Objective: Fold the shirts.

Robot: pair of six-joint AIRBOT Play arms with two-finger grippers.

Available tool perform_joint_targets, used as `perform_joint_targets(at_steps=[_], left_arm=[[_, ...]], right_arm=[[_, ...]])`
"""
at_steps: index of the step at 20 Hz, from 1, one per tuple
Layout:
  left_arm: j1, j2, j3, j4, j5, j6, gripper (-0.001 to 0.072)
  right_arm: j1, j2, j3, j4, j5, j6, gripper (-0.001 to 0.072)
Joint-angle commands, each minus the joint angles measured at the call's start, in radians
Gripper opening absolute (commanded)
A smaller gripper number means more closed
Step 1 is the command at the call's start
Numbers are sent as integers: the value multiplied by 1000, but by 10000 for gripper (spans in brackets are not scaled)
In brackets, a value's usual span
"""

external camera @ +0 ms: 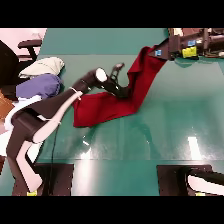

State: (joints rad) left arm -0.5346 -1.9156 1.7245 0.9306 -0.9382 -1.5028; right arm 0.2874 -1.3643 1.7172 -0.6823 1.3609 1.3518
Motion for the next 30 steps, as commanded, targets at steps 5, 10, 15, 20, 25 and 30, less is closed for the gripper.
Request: perform_joint_targets(at_steps=[5,10,15,20,25,30], left_arm=[[350,352,8,296,-201,-7,27],[538,554,8,320,-247,-6,27],[537,597,7,319,-278,13,26],[436,596,6,319,-273,19,26],[357,596,6,319,-238,19,26],[325,596,6,312,-193,19,26]], right_arm=[[317,-98,3,10,-182,-29,13],[556,-283,4,11,-373,-95,484],[499,-296,0,-105,-174,-69,508],[246,-151,-296,-268,-131,-23,508],[-15,-188,-511,-198,-146,-7,636],[10,-389,-406,-53,-157,-52,625]])
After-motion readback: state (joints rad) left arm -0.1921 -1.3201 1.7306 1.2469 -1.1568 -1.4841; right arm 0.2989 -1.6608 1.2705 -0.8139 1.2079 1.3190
